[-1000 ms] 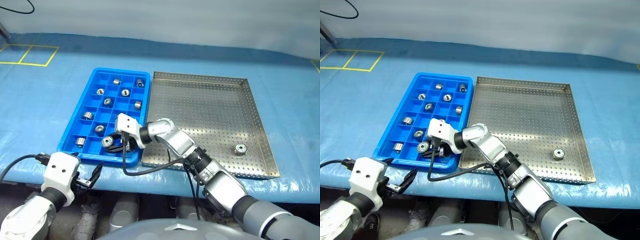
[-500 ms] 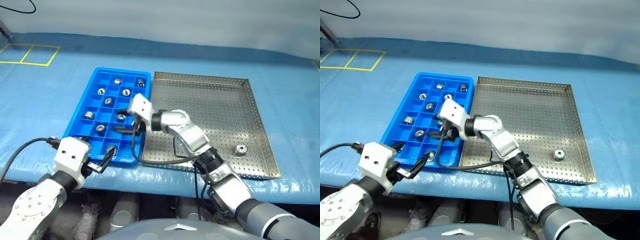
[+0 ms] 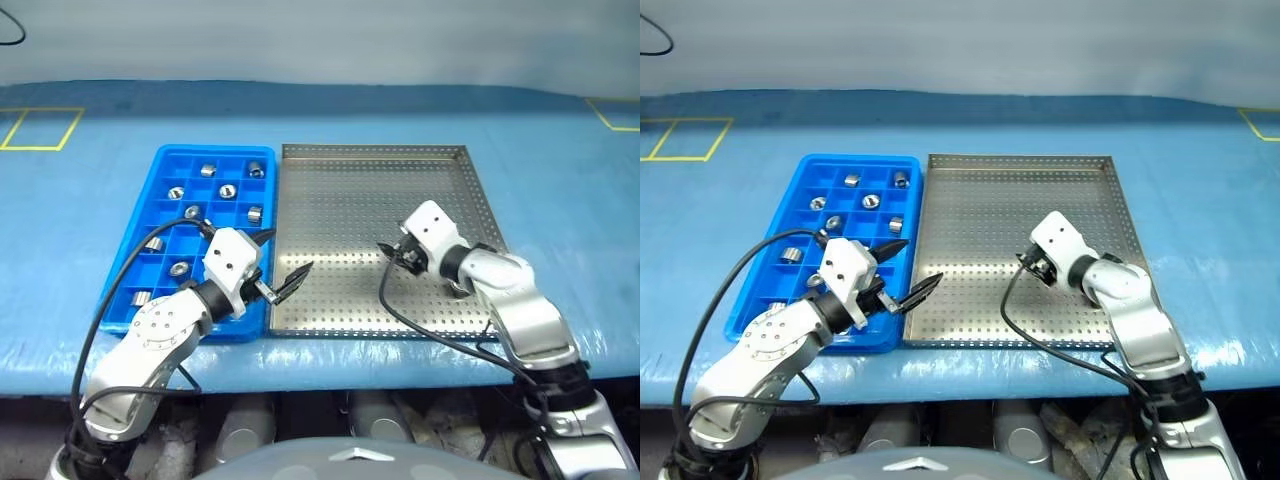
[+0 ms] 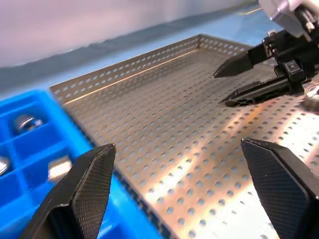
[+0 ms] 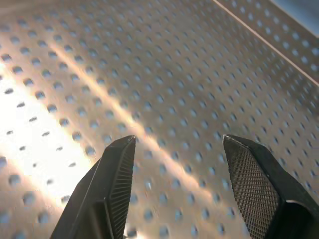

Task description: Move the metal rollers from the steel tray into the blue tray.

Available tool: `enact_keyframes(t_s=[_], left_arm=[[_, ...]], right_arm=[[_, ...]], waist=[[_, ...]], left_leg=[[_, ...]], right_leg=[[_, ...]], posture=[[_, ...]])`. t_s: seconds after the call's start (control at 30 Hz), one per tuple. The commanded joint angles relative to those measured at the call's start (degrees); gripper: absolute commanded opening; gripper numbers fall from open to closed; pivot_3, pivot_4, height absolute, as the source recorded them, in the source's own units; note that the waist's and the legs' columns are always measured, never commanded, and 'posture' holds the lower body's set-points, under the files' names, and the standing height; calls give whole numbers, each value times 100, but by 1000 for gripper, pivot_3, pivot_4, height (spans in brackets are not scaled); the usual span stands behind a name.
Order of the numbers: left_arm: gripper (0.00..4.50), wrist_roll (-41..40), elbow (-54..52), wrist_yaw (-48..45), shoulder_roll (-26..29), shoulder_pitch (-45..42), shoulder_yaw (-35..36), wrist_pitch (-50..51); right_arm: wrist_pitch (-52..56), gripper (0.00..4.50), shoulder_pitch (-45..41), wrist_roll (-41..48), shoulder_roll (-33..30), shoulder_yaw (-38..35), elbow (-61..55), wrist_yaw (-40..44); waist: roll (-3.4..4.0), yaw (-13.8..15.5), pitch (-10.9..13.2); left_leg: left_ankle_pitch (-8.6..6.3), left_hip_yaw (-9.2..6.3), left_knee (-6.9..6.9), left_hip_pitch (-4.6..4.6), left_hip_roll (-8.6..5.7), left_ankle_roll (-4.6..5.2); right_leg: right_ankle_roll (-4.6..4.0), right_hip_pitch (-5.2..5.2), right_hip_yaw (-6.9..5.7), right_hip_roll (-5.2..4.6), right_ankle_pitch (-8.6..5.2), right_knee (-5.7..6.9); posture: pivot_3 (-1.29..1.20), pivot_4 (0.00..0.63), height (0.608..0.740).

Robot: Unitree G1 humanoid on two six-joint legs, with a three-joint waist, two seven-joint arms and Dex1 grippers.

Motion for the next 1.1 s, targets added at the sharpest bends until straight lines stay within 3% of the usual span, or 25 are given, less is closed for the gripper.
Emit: enact_keyframes(t_s=[0.03,0.43,0.93,1.1], left_arm=[[4426,120,211,-281,-28,-248,-158,-230],[4426,403,589,-513,-217,-555,-352,-330],[4426,535,493,-389,-232,-292,-208,-323],[4426,575,458,-315,-211,-231,-123,-317]], right_arm=[[284,2952,299,103,-149,-438,-679,-104],[527,2952,741,197,-83,-771,-485,-535],[413,2952,430,541,236,-681,196,-642],[442,1664,379,598,286,-645,263,-664]], waist=[[0,-150,0],[-2,-840,0],[-8,-940,0],[-8,-930,0]], left_leg=[[-1,6,1,1,0,1],[-7,71,35,11,-1,29],[-17,129,37,22,-4,65],[-20,129,37,16,-4,70]], right_leg=[[18,0,6,2,-7,0],[69,12,87,15,17,2],[103,3,169,20,36,-4],[105,-3,170,19,37,-5]], posture=[[-281,150,740],[-302,150,740],[-256,150,740],[-244,150,740]])
